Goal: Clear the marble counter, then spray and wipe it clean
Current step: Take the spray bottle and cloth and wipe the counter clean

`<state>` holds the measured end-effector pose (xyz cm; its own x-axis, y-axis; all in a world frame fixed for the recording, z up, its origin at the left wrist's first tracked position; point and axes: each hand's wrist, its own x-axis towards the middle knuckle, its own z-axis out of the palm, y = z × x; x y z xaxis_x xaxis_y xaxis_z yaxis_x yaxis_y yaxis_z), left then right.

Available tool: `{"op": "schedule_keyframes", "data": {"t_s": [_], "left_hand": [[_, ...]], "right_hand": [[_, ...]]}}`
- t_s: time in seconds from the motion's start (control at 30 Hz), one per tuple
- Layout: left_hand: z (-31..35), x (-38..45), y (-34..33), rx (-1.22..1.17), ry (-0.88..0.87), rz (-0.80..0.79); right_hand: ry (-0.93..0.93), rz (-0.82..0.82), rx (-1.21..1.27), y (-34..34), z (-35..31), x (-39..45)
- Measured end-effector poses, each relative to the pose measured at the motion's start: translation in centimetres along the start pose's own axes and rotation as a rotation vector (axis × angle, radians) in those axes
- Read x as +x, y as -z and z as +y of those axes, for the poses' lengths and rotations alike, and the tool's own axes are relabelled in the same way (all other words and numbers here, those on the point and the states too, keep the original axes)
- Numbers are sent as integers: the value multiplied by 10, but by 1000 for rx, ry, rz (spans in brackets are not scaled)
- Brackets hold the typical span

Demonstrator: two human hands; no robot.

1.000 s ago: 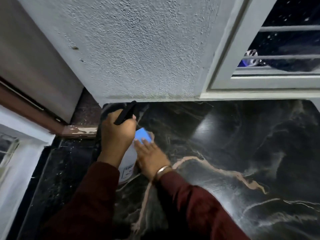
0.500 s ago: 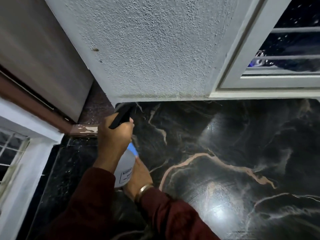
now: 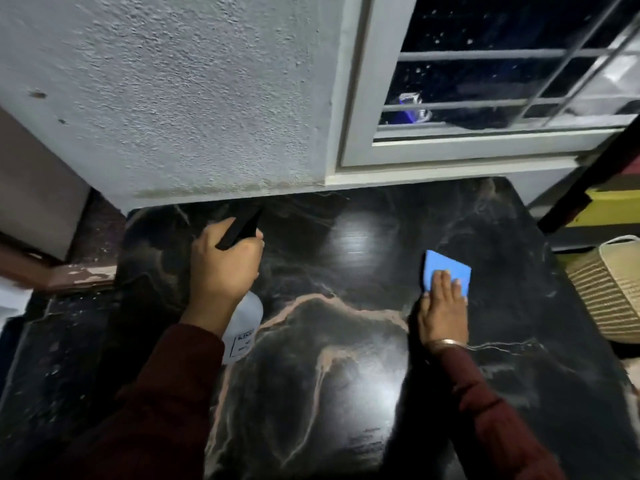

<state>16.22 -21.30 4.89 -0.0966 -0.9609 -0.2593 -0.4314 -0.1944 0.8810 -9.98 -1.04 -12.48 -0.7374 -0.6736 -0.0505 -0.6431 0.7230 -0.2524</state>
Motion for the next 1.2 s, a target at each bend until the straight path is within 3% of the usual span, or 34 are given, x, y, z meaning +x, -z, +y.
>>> {"op": "schedule_keyframes", "data": {"t_s": [0.1,0.27,0.37,0.53,0.8,1.0,1.2], "left_hand": [[11,-5,-39,25,-41,-22],[29,-6,-102,61,-42,-9],[42,-7,-133,91,-60,11],[58,-3,-179,59,-16,40],[88,-23,-247,1,-32,-38],[101,-48,-266,-30,-44,-106],[99,-70,-240,32,-92,-106]], "right_hand": [[0,2,-13,-6,-6,-11],[507,-167,30,-27,-78,2],[631,-238,6,-25,-92,59],[489,-222,44,-5,-54,151],[156,-85,-13,38,101,244],[-74,-15,6,52,164,207],[-163,-28,65,39,123,120]]}}
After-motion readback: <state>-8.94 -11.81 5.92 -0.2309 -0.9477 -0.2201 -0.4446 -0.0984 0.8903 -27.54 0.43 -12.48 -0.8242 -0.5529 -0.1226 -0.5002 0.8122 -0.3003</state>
